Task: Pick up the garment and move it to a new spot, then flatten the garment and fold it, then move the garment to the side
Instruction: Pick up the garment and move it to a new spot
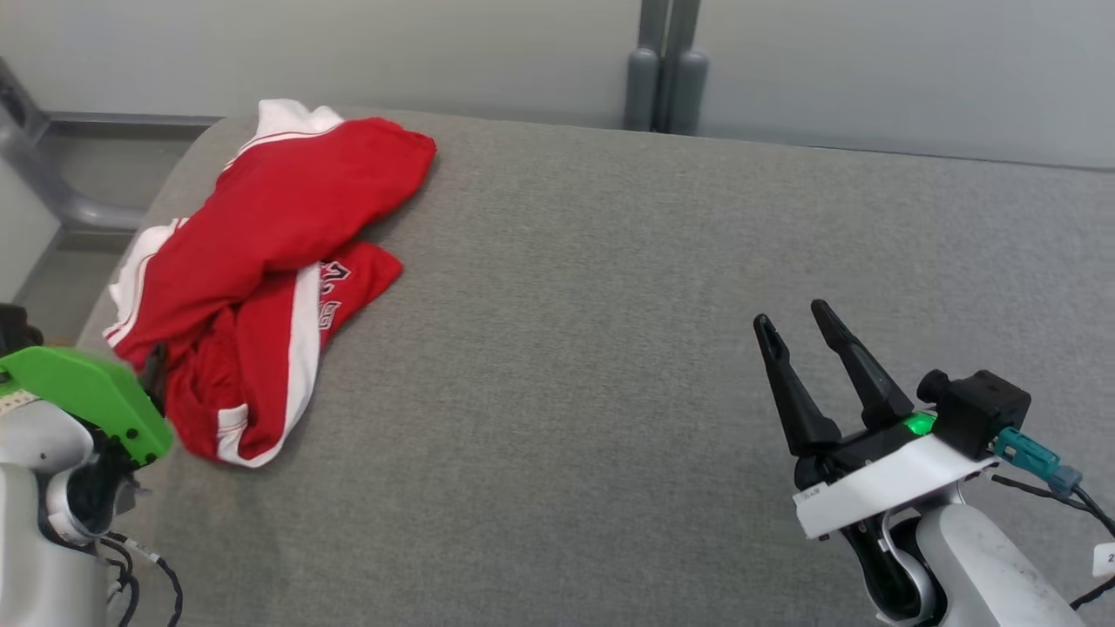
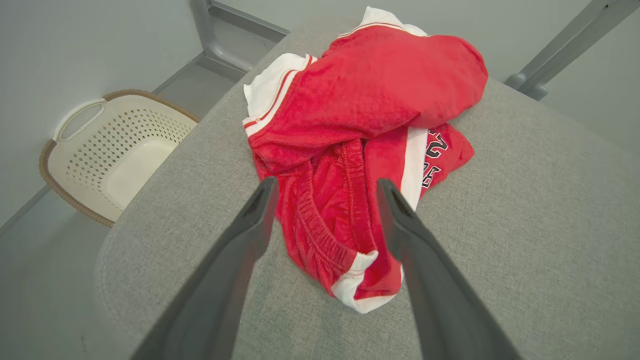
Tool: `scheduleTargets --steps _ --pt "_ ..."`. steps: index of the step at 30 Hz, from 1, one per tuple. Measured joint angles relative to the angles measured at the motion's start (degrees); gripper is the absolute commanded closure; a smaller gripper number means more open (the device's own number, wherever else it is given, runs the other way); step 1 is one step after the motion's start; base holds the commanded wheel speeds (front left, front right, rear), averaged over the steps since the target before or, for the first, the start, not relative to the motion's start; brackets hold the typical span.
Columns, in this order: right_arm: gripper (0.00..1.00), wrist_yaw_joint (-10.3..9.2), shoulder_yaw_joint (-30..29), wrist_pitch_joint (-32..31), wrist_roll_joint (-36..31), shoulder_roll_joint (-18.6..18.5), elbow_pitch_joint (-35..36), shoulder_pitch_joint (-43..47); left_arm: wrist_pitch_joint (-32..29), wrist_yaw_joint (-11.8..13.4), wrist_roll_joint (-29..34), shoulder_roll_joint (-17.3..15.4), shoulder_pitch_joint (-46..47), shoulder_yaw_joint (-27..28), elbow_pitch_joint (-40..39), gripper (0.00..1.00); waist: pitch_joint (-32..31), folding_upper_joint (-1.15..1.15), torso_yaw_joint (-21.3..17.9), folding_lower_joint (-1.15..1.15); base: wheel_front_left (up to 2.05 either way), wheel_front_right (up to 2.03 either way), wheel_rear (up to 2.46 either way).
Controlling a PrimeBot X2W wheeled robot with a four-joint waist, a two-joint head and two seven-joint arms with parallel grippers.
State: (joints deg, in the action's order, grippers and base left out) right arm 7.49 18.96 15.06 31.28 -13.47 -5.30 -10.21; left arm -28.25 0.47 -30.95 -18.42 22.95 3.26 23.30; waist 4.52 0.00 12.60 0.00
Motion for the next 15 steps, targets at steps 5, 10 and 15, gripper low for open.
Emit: scheduleTargets --steps 5,10,15 --pt "0.00 0.00 0.3 0.0 0.3 -0.4 -0.2 -1.0 -7.3 -0.5 -2.9 -1.7 2.5 0.7 7.3 0.00 1.8 0.00 -4.1 0.00 0.00 0.00 0.00" --pt "0.00 0.00 0.1 0.0 0.4 -0.6 -0.2 -2.1 -12.8 0.9 -3.7 -3.4 3.5 0.4 14.2 0.00 3.7 0.00 -7.9 0.00 0.00 0.00 0.00" --pt "0.00 0.00 -0.3 0.0 0.7 -0.4 -0.5 -2.2 -16.1 1.3 -4.0 -5.1 3.4 0.4 17.9 0.54 5.2 0.00 -10.8 0.00 0.00 0.00 0.00"
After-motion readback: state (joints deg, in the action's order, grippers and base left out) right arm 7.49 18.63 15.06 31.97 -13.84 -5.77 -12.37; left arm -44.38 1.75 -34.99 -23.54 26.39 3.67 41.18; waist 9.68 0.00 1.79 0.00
